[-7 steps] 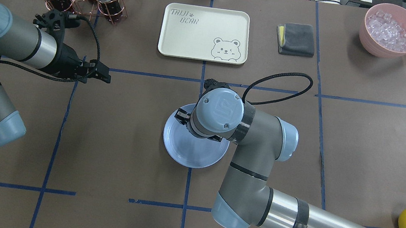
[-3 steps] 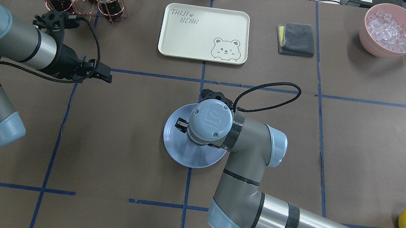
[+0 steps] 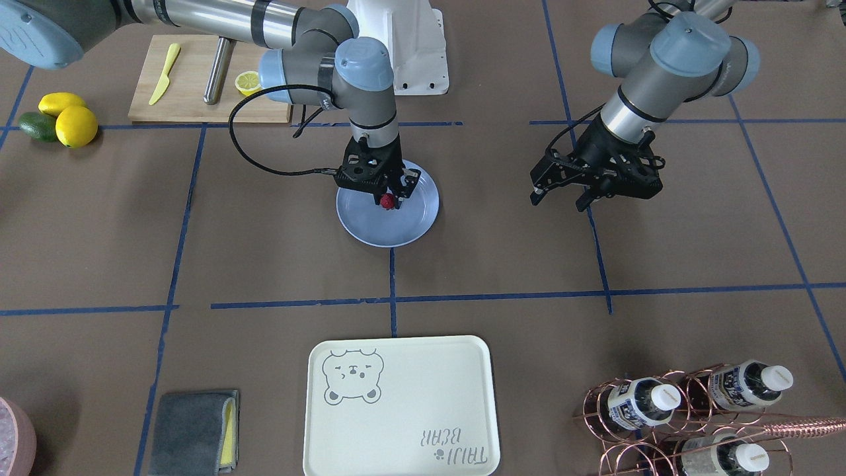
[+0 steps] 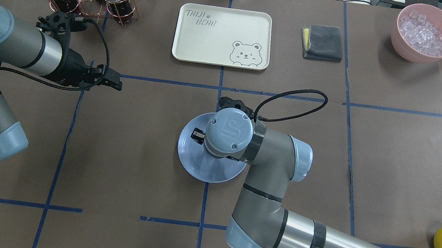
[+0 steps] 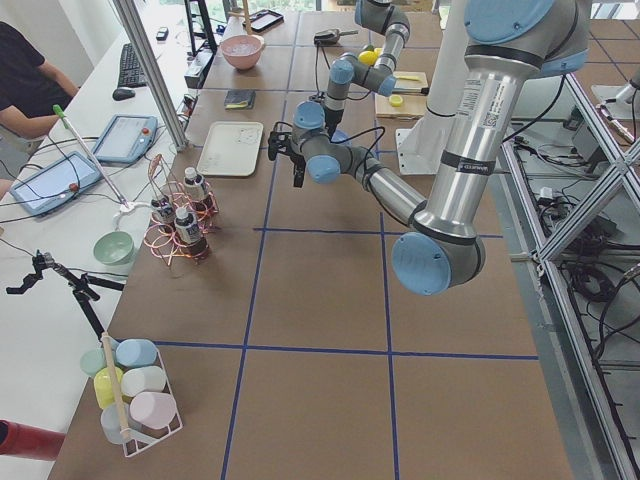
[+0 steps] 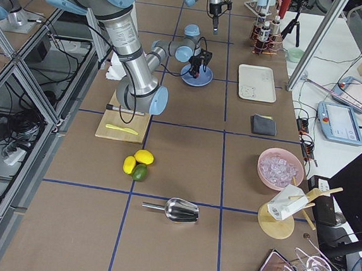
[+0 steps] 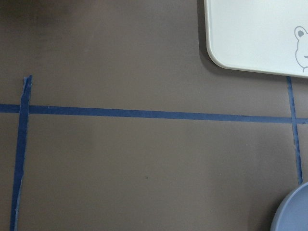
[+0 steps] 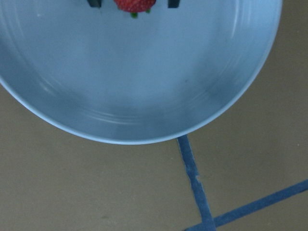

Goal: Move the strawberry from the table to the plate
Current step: 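Carry the strawberry over the blue plate with the right gripper and release it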

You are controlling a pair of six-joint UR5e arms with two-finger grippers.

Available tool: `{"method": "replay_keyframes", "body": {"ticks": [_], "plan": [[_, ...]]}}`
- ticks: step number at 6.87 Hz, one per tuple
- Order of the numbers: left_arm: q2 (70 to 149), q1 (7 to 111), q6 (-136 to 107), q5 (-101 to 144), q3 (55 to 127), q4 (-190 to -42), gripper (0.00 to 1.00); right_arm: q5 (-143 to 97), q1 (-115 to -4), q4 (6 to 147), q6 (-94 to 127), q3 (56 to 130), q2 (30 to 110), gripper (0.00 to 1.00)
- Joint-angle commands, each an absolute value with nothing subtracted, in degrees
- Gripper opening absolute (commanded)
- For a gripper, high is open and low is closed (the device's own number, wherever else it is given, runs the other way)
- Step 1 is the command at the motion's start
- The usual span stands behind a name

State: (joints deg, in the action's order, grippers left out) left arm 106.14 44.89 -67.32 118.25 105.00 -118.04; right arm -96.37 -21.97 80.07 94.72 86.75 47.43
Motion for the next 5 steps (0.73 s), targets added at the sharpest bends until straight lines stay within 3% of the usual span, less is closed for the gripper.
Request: {"method": "replay_keyframes", "body": {"ticks": [1,3,4,5], "plan": [[106.2,44.7,-67.3,118.2,104.9,-118.0,0.95,-96.1,-22.0,80.2,94.7,87.0,47.5,1.0],[104.5,45.2,-66.7,118.2,105.0,-118.0,1.0,-98.3,-25.2,86.6,91.3,97.3,51.3,1.0],[102.5,46.0,-63.7,118.1,105.4,-118.0,1.0,-103.6,-29.8,88.3,85.7,107.1,58.4,1.0],[98.0,48.8,-57.9,118.1,107.3,-118.0,1.0,-109.2,-35.2,88.4,80.0,112.2,64.9,1.0]]}}
